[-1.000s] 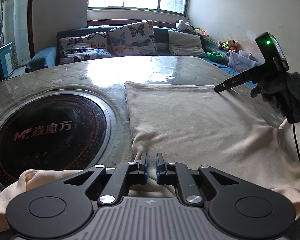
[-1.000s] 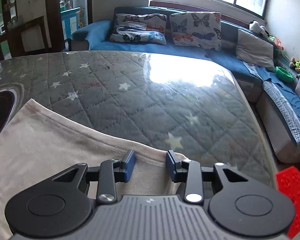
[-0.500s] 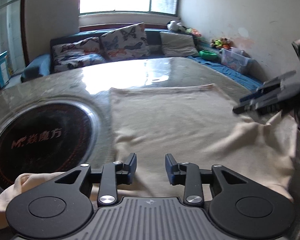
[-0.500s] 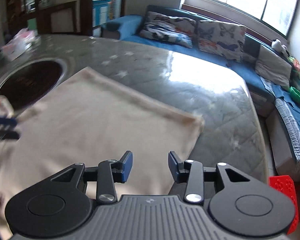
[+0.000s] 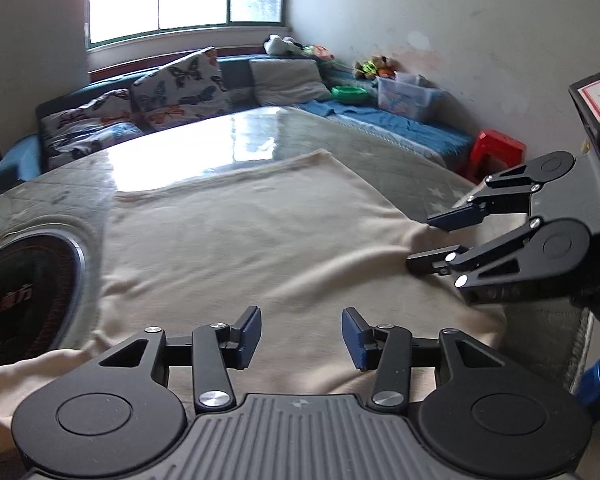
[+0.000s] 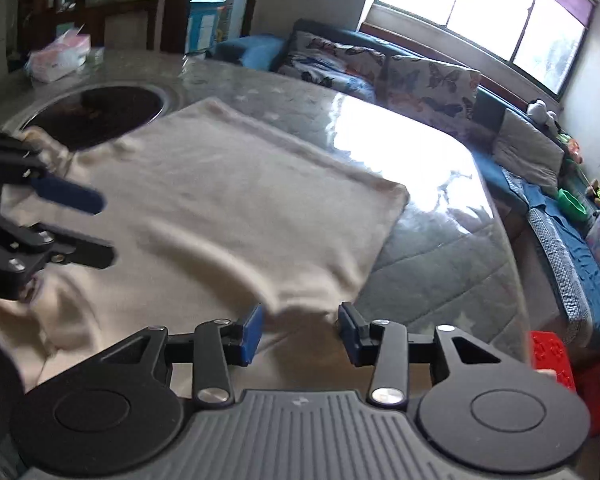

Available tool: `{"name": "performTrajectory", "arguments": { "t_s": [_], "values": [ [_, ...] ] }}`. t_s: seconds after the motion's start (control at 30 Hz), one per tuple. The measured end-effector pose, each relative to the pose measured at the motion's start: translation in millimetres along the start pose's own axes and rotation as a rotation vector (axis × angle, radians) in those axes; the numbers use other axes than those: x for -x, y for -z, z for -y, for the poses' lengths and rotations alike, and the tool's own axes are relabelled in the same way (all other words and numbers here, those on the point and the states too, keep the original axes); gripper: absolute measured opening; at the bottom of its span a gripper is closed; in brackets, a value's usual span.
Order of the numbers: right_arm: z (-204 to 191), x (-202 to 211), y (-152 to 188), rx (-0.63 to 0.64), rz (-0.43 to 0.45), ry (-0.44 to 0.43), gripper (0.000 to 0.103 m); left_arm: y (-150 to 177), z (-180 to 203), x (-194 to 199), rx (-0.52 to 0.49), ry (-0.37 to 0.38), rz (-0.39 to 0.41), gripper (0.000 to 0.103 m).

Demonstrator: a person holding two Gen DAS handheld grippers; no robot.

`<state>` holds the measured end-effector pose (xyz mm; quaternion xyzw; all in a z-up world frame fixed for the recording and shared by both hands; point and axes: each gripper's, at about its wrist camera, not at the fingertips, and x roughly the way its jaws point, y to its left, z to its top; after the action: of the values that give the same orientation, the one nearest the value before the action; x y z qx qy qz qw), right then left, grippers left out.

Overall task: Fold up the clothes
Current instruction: 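Grasp a sleeve cuff with the right gripper and lift it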

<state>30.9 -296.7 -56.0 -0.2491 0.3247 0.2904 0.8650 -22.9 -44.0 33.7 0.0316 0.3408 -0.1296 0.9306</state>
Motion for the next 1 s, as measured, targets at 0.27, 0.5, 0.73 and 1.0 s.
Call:
{"name": "performTrajectory", "arguments": {
  "t_s": [0.27,0.5,0.73,1.0],
  "values": [
    [30.6,35.9,25.2,-0.197,0.050,-0.004,0.042,-10.1,17.3,-8.6,-0.049,0.026,0.010,0.048],
    [106.8,48.7,76.8,-0.498,0.021,0.201,0.041,-10.2,41.8,-19.9,-0.085,0.077,0.016,0.046],
    [171.0,48.7,121.3,-0.804,0.030,0.296,0.040,-0.5,59.3,-20.8,-0.126,0.105,0.000,0.047],
    [191.2,34.2,135.7,-0.925,0.076,0.237,0.015,-0.7,61.4,-19.9,-0.129,0.093,-0.001,0.048]
  ]
}}
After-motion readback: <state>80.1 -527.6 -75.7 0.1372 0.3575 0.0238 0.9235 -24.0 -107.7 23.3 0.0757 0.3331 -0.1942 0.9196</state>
